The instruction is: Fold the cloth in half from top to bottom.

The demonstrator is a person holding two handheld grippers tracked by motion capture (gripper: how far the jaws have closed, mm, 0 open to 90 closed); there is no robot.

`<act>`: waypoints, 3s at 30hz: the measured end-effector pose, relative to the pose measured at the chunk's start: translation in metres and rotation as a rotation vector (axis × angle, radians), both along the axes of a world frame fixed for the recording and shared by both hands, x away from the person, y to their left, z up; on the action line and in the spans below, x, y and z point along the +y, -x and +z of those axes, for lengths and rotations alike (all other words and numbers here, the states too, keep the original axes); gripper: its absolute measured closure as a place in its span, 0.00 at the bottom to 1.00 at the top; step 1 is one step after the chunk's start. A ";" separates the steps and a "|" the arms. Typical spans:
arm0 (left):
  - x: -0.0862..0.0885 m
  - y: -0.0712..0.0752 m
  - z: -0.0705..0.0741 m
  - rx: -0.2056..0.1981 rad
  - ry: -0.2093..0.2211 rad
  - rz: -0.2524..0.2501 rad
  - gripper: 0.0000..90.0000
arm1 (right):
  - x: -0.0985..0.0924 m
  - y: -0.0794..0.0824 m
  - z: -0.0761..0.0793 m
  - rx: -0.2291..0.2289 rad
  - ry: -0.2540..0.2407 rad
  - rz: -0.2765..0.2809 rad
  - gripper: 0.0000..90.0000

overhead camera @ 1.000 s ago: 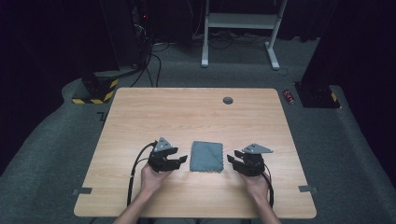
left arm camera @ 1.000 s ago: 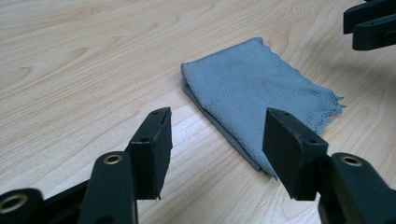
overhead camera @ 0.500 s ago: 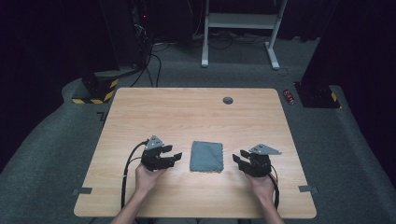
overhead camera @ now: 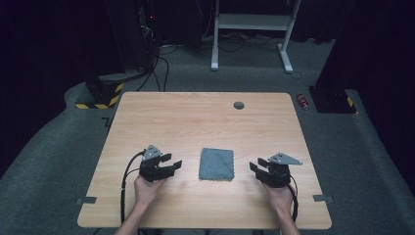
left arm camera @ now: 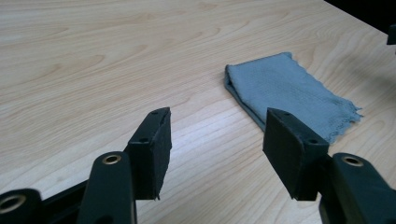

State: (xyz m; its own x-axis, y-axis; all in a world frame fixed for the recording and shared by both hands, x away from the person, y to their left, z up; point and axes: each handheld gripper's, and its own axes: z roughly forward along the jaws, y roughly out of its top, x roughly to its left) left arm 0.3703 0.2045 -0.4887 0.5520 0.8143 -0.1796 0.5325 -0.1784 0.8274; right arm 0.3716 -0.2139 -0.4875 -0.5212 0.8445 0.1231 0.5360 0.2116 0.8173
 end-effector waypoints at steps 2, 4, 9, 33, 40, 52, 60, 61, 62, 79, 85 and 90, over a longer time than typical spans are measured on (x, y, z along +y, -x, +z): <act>0.004 0.000 -0.002 0.005 0.003 0.014 0.47 | -0.003 0.001 -0.002 0.005 -0.005 -0.009 0.63; 0.007 0.001 -0.004 0.010 0.003 0.025 0.47 | -0.005 0.002 -0.003 0.007 -0.006 -0.018 0.63; 0.014 0.002 -0.008 0.020 -0.004 0.052 0.47 | -0.011 0.003 -0.006 0.007 0.006 -0.031 0.63; 0.037 0.002 -0.030 0.054 -0.083 0.188 0.47 | -0.029 0.002 -0.028 0.043 0.089 -0.122 0.63; 0.038 0.002 -0.033 0.052 -0.117 0.209 0.47 | -0.030 0.002 -0.032 0.048 0.124 -0.142 0.63; 0.037 0.002 -0.038 0.050 -0.162 0.226 0.47 | -0.030 0.001 -0.034 0.052 0.160 -0.161 0.62; 0.034 0.001 -0.039 0.045 -0.198 0.227 0.46 | -0.030 0.000 -0.035 0.053 0.188 -0.165 0.61; 0.033 0.001 -0.039 0.043 -0.204 0.227 0.46 | -0.030 0.000 -0.035 0.051 0.191 -0.165 0.61; 0.033 0.001 -0.039 0.041 -0.209 0.226 0.46 | -0.030 0.000 -0.035 0.051 0.191 -0.165 0.61; 0.031 0.001 -0.039 0.046 -0.226 0.202 0.38 | -0.032 -0.002 -0.035 0.064 0.187 -0.172 0.48; 0.030 0.001 -0.039 0.042 -0.228 0.202 0.36 | -0.031 -0.002 -0.035 0.067 0.187 -0.167 0.45; 0.029 0.001 -0.039 0.046 -0.226 0.204 0.35 | -0.031 -0.002 -0.035 0.069 0.189 -0.159 0.42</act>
